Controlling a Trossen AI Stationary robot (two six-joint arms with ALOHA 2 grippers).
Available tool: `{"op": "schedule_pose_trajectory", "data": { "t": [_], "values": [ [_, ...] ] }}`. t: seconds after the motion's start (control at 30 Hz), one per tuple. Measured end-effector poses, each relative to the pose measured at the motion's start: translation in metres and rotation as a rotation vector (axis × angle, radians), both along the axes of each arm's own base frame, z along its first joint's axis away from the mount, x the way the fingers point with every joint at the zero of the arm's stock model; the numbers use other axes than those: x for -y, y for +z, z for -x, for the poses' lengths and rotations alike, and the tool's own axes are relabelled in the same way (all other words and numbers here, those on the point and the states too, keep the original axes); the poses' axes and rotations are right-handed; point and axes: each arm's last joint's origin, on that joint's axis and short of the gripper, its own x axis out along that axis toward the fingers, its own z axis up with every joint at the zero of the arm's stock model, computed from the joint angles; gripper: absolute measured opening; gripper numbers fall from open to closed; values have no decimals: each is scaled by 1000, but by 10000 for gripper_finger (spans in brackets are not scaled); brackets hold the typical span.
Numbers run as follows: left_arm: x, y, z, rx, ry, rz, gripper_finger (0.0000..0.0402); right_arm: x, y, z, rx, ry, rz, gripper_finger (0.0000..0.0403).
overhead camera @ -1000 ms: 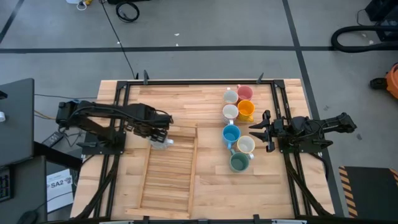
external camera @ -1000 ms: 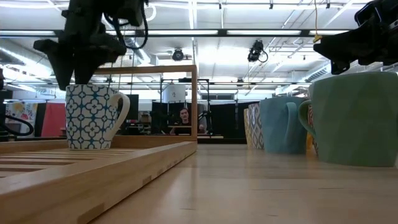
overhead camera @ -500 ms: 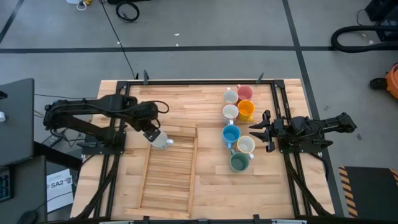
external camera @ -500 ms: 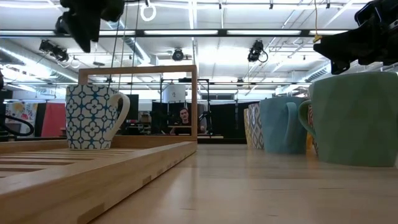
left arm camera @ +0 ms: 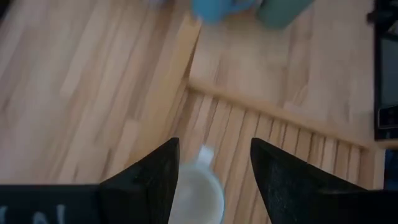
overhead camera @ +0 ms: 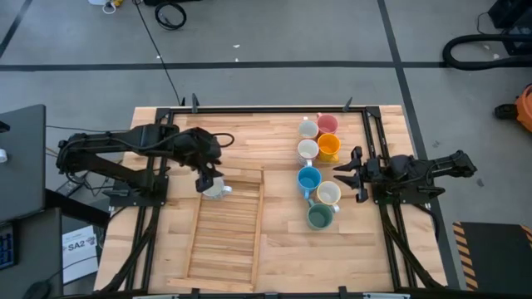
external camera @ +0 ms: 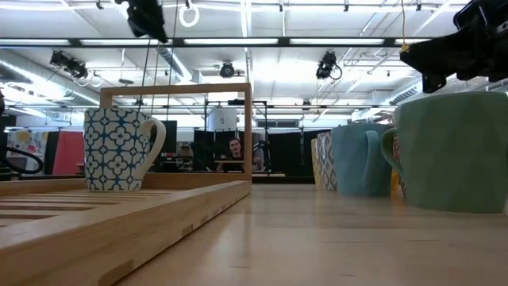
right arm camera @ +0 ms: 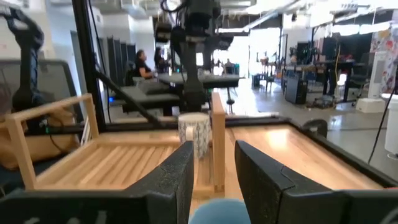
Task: Place coffee mugs
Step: Put the orange and white mug on the shelf aligned with the blue and white mug
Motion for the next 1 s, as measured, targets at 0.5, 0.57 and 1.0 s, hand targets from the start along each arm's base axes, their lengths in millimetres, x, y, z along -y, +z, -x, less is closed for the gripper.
{"op": "schedule_pose_trajectory", "data": {
  "t": [0.5, 0.57, 1.0],
  "values": [
    [0, 3, -4, 49, -51, -45, 204, 3, 40, 13, 415, 4, -124, 123],
    [0, 3, -4, 49, -51, -45, 204, 3, 46, 15, 416, 4, -124, 123],
    [0, 3, -4, 49, -51, -45, 204, 2, 119, 7, 22, -13, -154, 122]
  ]
}}
